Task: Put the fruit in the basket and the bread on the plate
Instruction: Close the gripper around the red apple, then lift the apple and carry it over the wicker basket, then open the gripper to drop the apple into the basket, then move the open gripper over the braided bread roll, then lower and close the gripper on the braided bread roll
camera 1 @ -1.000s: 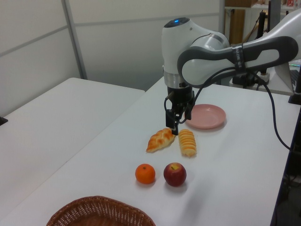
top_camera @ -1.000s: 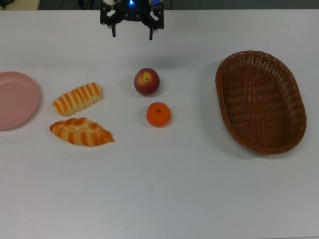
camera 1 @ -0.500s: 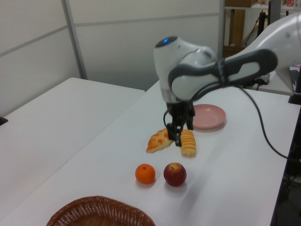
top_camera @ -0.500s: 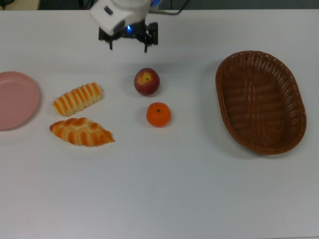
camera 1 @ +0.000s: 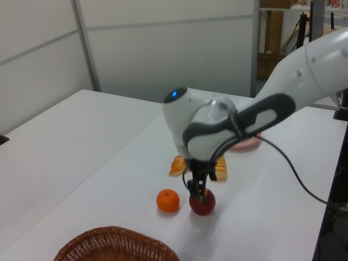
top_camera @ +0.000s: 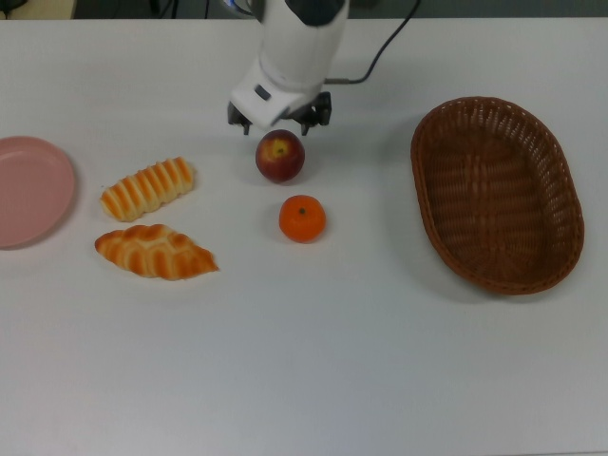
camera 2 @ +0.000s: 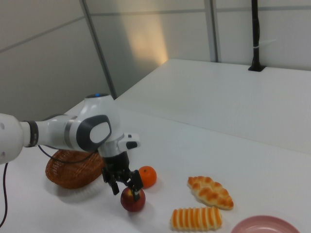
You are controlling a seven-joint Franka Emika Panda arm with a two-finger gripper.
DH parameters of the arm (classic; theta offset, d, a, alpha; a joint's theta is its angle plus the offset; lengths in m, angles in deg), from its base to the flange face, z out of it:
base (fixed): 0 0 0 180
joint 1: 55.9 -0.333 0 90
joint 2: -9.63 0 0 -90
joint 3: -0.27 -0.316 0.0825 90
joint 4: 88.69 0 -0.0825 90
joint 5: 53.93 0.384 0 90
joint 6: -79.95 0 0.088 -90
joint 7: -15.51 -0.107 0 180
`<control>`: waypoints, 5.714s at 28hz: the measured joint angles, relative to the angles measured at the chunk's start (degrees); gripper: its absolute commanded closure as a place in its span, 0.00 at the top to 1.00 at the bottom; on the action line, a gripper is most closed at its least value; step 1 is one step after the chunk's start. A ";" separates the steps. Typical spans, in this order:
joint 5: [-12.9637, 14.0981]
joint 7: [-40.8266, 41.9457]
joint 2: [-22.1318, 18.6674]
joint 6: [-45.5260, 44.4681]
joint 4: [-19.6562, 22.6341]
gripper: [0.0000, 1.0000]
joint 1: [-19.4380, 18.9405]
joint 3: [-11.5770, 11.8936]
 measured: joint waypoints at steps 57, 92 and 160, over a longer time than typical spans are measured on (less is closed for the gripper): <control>-1.08 -17.38 5.53 -7.27 -18.36 0.00 -1.01 -15.93; -6.33 -36.34 9.69 -9.03 -20.67 1.00 -2.48 -25.26; 5.27 -69.54 23.97 23.37 -20.54 0.60 39.93 -22.12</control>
